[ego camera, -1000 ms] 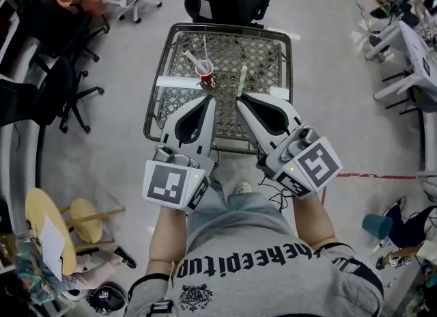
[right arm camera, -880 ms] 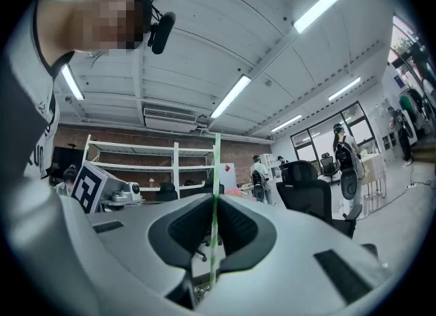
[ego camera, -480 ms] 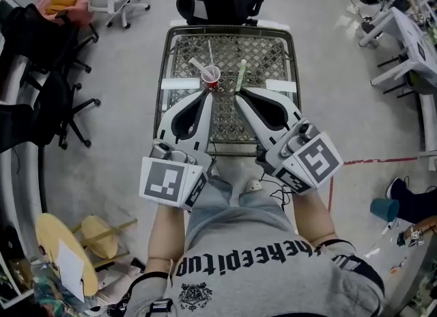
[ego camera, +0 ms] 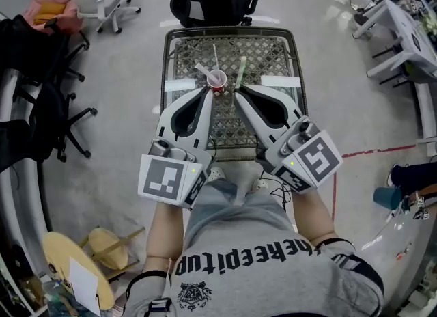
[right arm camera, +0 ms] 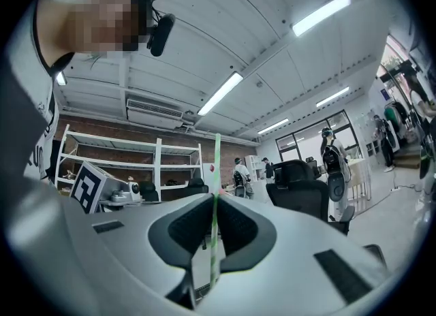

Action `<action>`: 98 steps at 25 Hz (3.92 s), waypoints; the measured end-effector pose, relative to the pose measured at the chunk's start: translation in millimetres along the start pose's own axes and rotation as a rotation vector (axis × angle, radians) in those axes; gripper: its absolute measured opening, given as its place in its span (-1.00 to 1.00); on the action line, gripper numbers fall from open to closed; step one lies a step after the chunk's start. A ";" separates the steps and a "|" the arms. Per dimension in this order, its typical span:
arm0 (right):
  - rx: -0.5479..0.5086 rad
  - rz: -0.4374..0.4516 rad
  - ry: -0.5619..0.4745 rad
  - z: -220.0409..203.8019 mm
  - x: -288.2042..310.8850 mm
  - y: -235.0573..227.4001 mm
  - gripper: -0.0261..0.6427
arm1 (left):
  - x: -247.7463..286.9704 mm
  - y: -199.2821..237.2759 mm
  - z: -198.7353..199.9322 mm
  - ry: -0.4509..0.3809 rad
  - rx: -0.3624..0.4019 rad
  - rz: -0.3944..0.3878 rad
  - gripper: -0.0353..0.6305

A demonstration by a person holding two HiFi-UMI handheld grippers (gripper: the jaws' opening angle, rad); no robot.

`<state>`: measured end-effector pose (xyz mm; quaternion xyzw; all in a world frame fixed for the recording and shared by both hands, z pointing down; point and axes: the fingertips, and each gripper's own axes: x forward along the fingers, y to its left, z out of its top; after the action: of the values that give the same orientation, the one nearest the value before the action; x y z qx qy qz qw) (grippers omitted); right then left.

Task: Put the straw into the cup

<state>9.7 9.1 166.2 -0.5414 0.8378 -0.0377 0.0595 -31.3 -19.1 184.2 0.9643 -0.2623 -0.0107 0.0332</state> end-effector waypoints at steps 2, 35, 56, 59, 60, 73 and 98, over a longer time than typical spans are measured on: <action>0.000 -0.012 0.002 -1.5 6.9 -1.7 -0.78 | 2.0 7.7 -1.0 0.003 -0.001 -0.008 -0.81; 0.015 -0.055 0.048 -23.7 68.0 -54.7 -0.78 | 46.4 64.6 -29.3 0.044 -0.057 -0.016 -0.81; 0.086 0.147 0.160 -85.1 114.8 -122.3 -0.78 | 87.3 91.3 -75.2 0.087 -0.105 0.212 -0.81; 0.093 0.171 0.176 -93.7 120.3 -129.8 -0.78 | 90.2 93.8 -80.7 0.093 -0.116 0.245 -0.81; 0.093 0.177 0.180 -96.3 122.1 -131.9 -0.78 | 90.8 94.5 -82.2 0.093 -0.117 0.254 -0.81; 0.116 0.247 0.216 -144.6 142.9 -141.5 -0.78 | 77.7 102.8 -118.7 0.153 -0.149 0.354 -0.81; 0.112 0.293 0.232 -224.1 150.4 -148.4 -0.78 | 68.2 93.8 -173.3 0.199 -0.197 0.402 -0.81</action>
<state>51.0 -189.3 398.2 -0.4016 0.9054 -0.1373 -0.0029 -13.3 -124.2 363.4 0.8812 -0.4421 0.0657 0.1542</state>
